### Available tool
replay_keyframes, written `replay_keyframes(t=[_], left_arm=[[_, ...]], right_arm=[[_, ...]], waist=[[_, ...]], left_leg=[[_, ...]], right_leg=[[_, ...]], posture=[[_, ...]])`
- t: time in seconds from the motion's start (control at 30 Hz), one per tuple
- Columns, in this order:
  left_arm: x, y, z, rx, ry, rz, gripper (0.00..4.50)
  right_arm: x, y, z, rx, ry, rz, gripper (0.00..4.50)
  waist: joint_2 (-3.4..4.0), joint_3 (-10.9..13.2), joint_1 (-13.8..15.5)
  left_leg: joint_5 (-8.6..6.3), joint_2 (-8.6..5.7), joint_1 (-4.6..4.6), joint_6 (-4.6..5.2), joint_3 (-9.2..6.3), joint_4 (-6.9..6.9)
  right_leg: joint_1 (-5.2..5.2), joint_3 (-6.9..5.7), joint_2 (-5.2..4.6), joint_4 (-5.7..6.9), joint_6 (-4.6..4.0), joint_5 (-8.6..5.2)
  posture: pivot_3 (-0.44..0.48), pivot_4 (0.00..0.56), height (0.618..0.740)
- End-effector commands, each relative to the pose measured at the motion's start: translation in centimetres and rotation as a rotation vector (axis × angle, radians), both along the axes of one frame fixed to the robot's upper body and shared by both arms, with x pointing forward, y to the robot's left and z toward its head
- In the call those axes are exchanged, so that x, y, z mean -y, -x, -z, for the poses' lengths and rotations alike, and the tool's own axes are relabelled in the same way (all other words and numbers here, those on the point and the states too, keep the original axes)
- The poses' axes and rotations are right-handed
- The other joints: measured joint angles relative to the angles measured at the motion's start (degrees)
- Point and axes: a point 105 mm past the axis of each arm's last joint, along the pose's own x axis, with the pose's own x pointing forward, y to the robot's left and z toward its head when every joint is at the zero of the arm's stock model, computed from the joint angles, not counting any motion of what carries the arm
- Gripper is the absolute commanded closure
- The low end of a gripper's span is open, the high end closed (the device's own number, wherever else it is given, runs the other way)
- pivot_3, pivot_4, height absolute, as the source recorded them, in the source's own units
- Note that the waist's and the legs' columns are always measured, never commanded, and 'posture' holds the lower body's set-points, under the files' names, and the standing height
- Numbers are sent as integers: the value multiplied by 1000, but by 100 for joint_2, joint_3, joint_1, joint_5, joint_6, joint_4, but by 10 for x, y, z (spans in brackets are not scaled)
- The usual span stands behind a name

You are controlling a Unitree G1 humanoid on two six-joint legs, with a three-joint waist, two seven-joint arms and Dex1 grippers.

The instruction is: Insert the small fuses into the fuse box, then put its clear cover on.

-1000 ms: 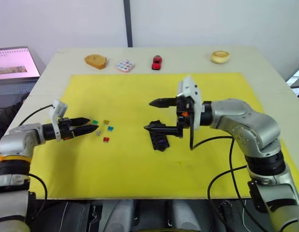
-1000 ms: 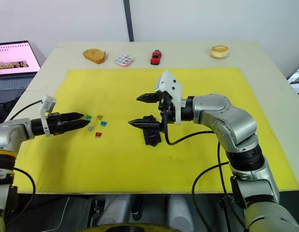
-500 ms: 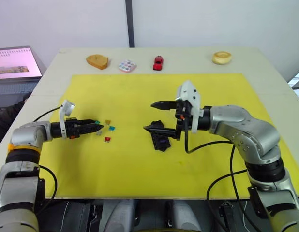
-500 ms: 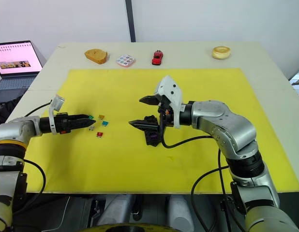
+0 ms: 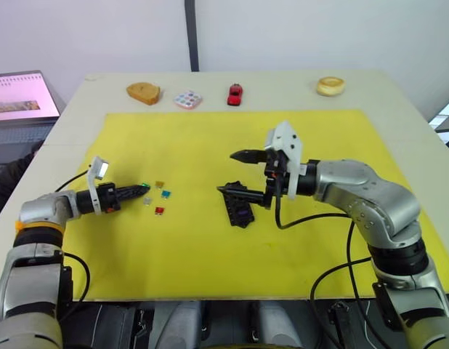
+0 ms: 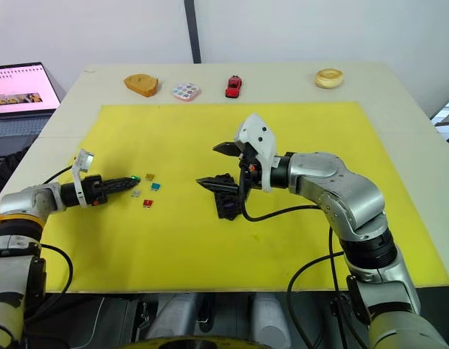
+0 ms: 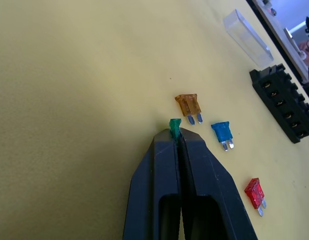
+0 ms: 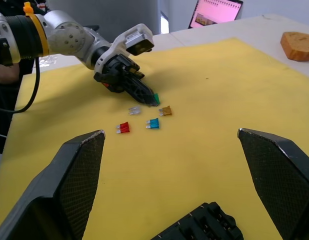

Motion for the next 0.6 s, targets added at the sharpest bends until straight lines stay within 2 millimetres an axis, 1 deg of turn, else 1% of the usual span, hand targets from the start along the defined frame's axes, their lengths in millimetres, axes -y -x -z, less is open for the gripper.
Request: replay_keyframes(t=[0.03, 0.17, 0.2, 0.3, 0.37, 0.47, 0.6], left_arm=[[-8, 11, 3, -31, 41, -35, 4466], [-16, 18, -9, -11, 78, -65, 4466], [-17, 21, -14, -1, 91, -67, 4466], [-15, 38, -36, 38, 121, -39, 4466], [-10, 50, -48, 56, 138, -22, 4466], [4, 68, -72, 100, 185, 13, 4466], [30, 74, -110, 221, 272, 81, 4466]], right_arm=[[0, -1, -13, 53, -24, -8, 0], [1, -2, -13, 49, -22, -13, 0], [1, -2, -13, 46, -21, -18, 0], [3, 5, -15, 27, -15, -54, 0], [5, 11, -18, 7, -15, -87, 0], [5, 23, -23, -60, -13, -144, 0], [-8, 22, -43, -274, -142, -190, 0]], waist=[[0, 0, -25], [0, 0, -49], [0, 0, -58], [-2, 1, -105], [-3, 2, -108], [-4, 3, -48], [-3, 3, 10]], left_leg=[[0, 0, 0, 0, 1, -2], [0, 2, 0, -1, 2, -6], [0, 3, 0, -1, 3, -7], [0, 4, -2, -1, 3, -10], [0, 4, -5, -1, 2, -11], [0, 6, -9, -2, -1, -6], [1, 7, -9, -3, -2, 0]], right_leg=[[2, 1, 0, 0, 0, 0], [2, 1, 1, 4, 0, 0], [3, 2, 1, 4, 0, 0], [4, 3, 1, 5, 0, 0], [3, 3, 0, 4, -1, 0], [3, 2, 0, 0, -1, 0], [-3, 2, 0, 0, -1, 0]], posture=[[0, 150, 740], [0, 150, 740], [0, 150, 740], [0, 150, 740], [0, 150, 740], [0, 150, 740], [0, 150, 740]])
